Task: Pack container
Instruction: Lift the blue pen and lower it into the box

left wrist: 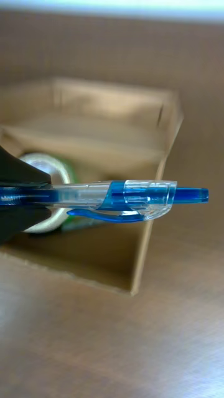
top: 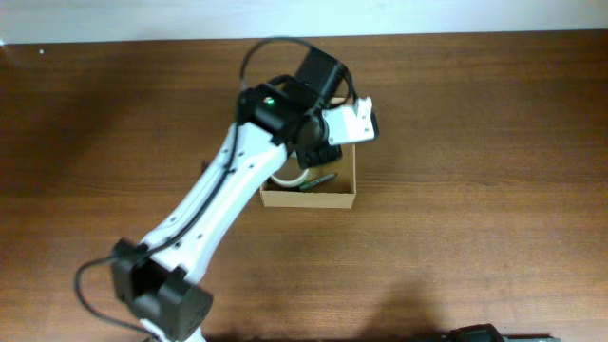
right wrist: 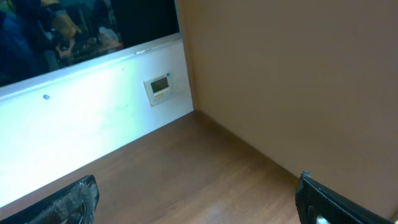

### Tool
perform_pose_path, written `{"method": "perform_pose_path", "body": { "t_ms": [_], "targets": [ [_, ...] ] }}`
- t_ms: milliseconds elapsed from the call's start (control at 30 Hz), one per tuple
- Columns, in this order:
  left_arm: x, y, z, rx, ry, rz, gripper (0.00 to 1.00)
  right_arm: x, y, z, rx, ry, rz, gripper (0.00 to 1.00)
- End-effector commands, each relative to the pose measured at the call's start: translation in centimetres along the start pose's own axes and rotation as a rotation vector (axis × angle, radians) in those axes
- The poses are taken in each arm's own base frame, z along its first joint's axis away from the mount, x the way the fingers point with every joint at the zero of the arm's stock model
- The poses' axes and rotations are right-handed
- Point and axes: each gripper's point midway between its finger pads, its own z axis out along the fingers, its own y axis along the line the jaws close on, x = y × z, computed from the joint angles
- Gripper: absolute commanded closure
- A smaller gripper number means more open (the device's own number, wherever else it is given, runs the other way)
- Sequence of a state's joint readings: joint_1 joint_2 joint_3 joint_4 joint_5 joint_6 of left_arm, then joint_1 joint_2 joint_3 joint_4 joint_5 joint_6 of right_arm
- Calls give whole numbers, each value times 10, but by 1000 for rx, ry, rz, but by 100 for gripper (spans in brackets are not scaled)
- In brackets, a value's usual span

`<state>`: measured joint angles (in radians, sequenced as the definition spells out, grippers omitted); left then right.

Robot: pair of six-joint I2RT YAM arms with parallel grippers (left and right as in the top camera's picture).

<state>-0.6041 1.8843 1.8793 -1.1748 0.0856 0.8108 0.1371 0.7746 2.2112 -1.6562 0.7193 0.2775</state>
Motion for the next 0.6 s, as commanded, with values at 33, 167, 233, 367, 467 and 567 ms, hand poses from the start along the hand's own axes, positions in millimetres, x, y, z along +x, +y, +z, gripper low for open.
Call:
{"method": "perform_pose_path", "body": {
  "t_ms": [33, 167, 233, 367, 467, 567],
  "targets": [
    [16, -19, 39, 135, 78, 53, 99, 1, 3, 0, -9, 5, -11, 1],
    [30, -30, 63, 210, 144, 54, 99, 1, 3, 0, -9, 5, -12, 1],
    [37, -33, 74, 233, 174, 51, 99, 1, 3, 0, -9, 5, -12, 1],
    [47, -41, 93, 280, 215, 45, 98, 1, 3, 0, -9, 5, -11, 1],
    [52, -44, 102, 303, 236, 41, 99, 1, 3, 0, -9, 5, -12, 1],
    [53, -45, 105, 310, 241, 40, 98, 1, 3, 0, -9, 6, -12, 1]
  ]
}}
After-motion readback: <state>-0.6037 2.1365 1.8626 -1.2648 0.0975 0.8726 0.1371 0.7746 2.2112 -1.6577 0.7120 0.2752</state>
